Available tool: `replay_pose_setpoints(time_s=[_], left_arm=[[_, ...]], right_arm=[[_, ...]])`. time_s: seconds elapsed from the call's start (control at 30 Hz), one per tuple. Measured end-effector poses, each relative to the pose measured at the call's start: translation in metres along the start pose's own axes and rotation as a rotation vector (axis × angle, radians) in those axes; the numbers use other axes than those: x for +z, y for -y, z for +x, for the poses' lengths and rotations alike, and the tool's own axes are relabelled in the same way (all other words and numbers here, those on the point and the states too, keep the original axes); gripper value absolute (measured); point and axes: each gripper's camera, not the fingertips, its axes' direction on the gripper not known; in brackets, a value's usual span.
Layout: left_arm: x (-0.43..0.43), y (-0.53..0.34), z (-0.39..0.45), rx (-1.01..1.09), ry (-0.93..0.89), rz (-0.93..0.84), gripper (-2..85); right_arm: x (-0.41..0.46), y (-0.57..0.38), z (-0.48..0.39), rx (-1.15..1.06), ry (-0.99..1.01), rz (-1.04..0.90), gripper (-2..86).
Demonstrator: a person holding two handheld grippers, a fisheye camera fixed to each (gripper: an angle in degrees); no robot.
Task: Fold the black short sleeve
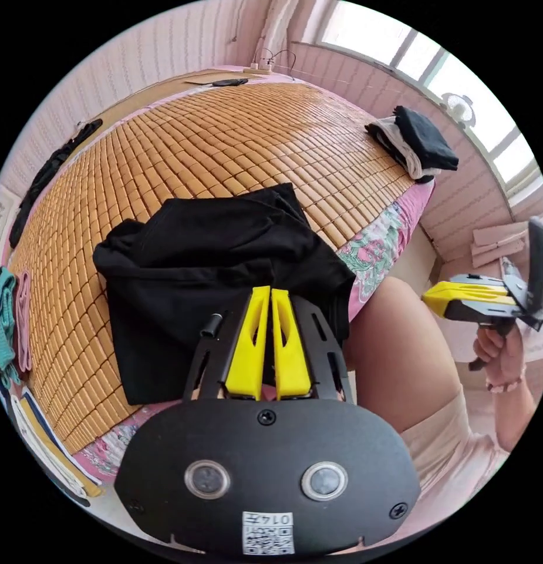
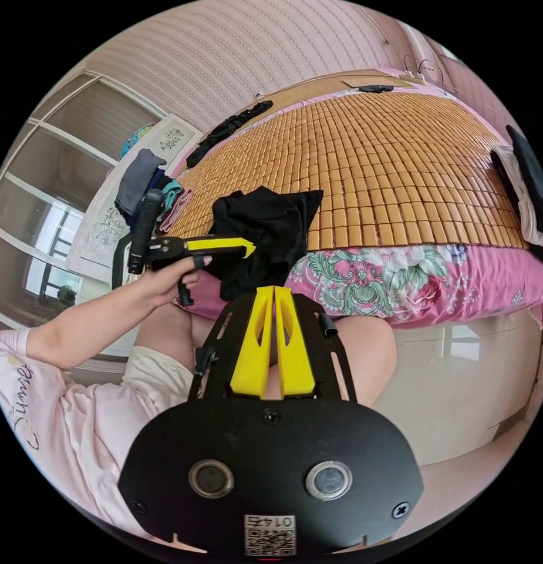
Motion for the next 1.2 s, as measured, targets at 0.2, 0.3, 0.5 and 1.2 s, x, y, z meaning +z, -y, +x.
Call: replay_pose_setpoints(time_s=[0.2,0.3,0.5,1.2], left_arm=[[-0.064,-0.083,-0.044,-0.108,-0.072,0.152,-0.9],[-0.083,-0.124,-0.060,-0.188,-0.058,0.187,-1.0],[-0.097,-0.158,-0.072,-0.259,-0.039,0.232,-1.0],[-0.191,-0.257,-0.098,-0.340,-0.002,0.406,-1.0]], right_arm=[[0.021,0.063,0.006,-0.017,-0.016,-0.046,3.3],[0.030,0.098,0.004,-0.014,-0.031,-0.047,5.2],[0.046,0.157,0.006,0.103,-0.208,-0.021,9.2],[-0.070,0.106,-0.011,0.014,-0.102,0.019,4.3]])
